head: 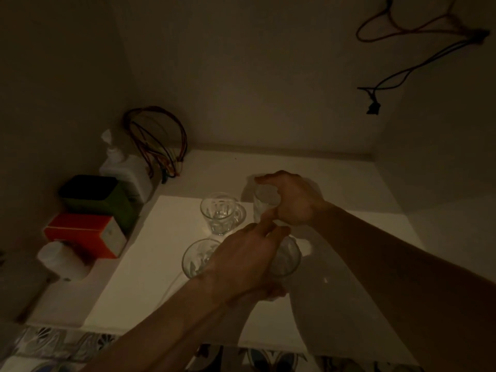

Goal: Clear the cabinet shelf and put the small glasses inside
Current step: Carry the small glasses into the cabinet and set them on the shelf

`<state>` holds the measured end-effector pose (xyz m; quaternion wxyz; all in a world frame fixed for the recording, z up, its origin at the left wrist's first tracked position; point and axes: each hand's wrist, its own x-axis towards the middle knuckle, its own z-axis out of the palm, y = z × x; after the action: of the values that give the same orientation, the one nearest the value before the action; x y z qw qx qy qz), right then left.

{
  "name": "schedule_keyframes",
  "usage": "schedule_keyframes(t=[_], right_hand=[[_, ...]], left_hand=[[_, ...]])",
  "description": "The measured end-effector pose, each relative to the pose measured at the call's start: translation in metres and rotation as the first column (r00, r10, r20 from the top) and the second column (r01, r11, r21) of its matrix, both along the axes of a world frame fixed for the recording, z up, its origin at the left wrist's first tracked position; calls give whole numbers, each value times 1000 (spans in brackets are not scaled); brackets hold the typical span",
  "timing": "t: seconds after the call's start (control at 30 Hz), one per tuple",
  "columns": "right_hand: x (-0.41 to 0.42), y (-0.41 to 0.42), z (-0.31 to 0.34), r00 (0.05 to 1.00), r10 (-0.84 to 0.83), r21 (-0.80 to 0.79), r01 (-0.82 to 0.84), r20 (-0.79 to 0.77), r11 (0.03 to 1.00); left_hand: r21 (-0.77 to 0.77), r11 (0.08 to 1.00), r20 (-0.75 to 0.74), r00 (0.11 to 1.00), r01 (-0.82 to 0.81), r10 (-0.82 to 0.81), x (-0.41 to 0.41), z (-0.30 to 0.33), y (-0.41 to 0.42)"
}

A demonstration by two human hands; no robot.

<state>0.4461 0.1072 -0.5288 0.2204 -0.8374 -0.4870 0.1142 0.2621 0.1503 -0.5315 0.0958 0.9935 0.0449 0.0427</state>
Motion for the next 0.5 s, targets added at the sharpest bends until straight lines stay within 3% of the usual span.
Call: schedule_keyframes(t=[0.37, 0.5], right_hand=[[3, 7, -16, 993, 5, 93, 6, -116, 996], [2, 2, -9, 994, 18, 31, -15, -105, 999]], left_hand=[[-51, 998, 39, 998, 45, -43, 2, -10, 6], [-103, 994, 102, 994, 41, -31, -3, -19, 6]])
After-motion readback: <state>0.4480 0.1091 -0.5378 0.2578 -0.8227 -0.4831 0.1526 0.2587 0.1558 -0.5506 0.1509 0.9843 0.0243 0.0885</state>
